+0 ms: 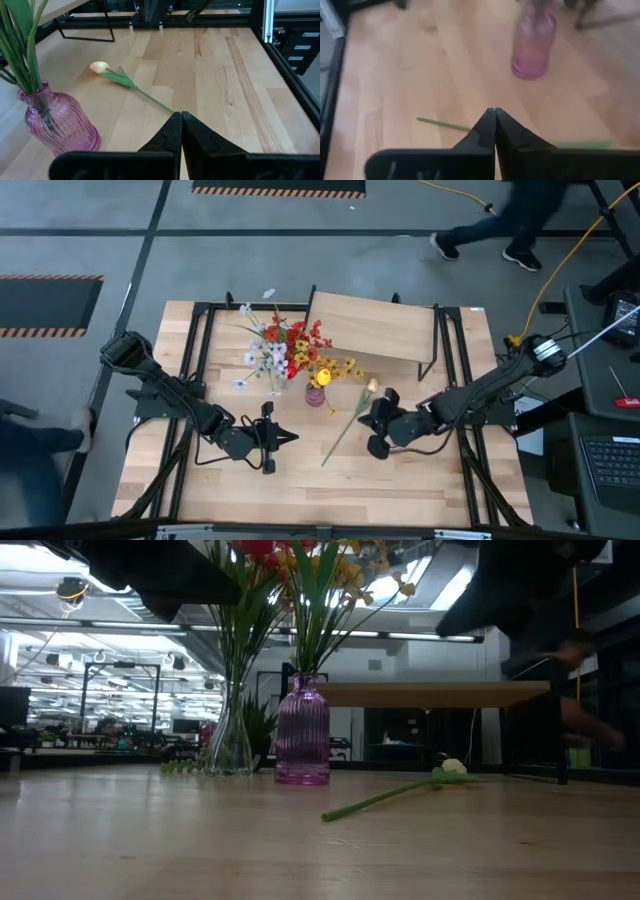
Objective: Pick and place flowers into a vace then onto a shelf
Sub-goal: Put the light yellow flower into the violet vase
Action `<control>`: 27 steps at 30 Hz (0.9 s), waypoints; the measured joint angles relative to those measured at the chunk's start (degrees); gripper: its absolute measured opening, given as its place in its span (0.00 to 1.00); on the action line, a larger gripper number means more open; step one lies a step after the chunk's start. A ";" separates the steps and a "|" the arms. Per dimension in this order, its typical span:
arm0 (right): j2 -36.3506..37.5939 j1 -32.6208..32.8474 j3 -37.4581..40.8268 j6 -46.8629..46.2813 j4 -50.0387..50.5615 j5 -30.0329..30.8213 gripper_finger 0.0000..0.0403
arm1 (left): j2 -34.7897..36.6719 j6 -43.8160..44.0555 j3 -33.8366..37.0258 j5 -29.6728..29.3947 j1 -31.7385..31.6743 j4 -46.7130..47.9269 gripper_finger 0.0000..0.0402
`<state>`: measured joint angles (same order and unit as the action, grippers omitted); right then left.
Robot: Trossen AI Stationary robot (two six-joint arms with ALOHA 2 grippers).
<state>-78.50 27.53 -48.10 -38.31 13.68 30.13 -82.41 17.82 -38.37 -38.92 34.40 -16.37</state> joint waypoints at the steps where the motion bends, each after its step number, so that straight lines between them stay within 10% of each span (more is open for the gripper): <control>1: -0.44 0.00 0.00 -2.14 0.78 0.43 0.00 | 0.00 0.01 0.00 0.00 0.06 0.03 0.00; 8: -4.98 0.61 -2.94 -14.60 7.40 1.33 0.00 | 0.00 -0.01 -0.02 0.00 0.32 0.40 0.01; 27: -28.02 1.97 -40.41 -39.27 52.69 -0.74 0.00 | 0.00 -2.08 -0.02 0.00 5.21 2.14 0.01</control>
<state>-106.52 29.50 -88.51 -77.58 66.37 29.39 -82.41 15.75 -38.39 -38.92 39.61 -14.23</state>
